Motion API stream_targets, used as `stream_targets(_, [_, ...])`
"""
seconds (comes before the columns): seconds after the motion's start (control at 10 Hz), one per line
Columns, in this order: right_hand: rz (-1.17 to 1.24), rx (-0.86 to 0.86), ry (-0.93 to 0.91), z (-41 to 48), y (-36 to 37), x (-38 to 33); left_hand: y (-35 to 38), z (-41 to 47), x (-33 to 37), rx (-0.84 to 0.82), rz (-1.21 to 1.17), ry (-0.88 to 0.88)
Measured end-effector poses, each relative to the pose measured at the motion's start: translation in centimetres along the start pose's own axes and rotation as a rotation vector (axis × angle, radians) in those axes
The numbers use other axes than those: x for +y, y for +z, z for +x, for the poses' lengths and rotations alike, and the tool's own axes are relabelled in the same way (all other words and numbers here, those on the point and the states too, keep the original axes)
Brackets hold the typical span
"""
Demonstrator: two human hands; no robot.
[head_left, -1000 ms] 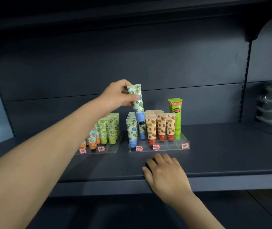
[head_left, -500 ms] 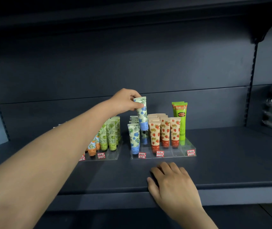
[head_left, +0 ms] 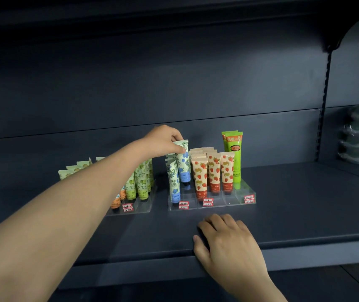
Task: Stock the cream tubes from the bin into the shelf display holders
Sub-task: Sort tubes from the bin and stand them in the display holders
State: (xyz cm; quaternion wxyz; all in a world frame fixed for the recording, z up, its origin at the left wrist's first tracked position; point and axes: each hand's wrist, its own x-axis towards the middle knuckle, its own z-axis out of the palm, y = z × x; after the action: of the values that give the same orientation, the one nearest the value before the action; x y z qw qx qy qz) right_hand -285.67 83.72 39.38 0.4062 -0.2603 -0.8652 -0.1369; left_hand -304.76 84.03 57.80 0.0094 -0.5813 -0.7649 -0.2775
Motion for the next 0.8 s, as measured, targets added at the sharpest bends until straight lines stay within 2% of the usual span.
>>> stream_targets(0.3, [0.003,0.010,-0.009,-0.1,0.0,0.1,1.3,0.4,0.5,-0.082,0.149,0.039])
stream_targets(0.8, [0.015,-0.003,-0.004,-0.1,-0.1,0.1,2.1,0.9,0.2,-0.185,0.247,0.070])
